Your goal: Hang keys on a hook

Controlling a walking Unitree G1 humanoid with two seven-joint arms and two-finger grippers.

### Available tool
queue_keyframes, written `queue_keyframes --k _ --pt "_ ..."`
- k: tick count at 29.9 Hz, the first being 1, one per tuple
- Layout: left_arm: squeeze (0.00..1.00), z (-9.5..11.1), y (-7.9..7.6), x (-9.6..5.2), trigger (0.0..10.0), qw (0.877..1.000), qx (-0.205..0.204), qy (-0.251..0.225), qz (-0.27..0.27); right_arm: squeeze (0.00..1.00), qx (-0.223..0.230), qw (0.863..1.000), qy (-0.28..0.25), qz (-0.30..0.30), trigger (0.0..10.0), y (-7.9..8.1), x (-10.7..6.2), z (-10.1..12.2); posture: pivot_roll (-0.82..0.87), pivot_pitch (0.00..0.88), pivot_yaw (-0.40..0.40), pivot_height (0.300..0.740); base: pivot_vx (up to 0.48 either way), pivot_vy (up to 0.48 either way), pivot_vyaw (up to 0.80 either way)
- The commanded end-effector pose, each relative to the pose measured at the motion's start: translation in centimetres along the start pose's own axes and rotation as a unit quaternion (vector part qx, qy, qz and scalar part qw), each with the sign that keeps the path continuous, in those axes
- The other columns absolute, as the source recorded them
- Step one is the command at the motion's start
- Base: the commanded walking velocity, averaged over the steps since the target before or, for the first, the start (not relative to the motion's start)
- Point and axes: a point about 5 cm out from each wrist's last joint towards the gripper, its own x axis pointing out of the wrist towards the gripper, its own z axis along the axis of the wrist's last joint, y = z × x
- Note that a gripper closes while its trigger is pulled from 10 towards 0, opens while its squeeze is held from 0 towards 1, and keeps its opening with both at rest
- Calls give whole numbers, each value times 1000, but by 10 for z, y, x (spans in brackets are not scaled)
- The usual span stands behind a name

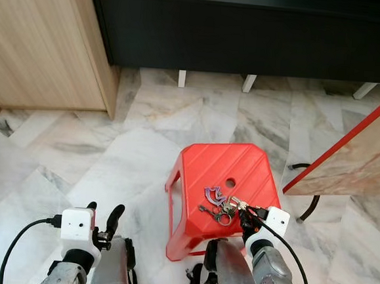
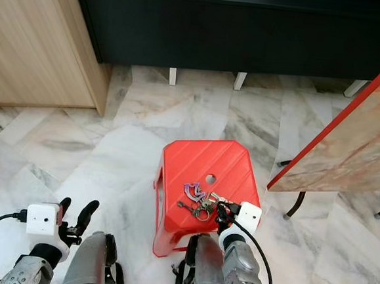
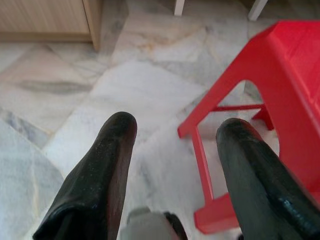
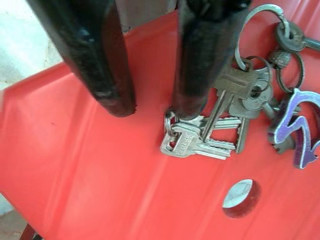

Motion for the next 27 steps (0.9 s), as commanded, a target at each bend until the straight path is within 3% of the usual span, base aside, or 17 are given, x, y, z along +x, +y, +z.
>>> queue_keyframes --k 1,14,27 --pt "0 -3 -2 -4 10000 1000 8 11 -4 0 -1 1000 5 -10 0 -6 -2 -3 73 305 -118 616 0 0 0" --pt "0 -5 -1 -9 10000 1000 8 17 4 0 -6 1000 7 -17 0 -13 -3 -2 77 308 -125 616 0 0 0" --pt "0 -5 0 -4 10000 1000 12 17 5 0 -13 999 -19 23 0 1 -1 4 76 294 -125 616 0 0 0"
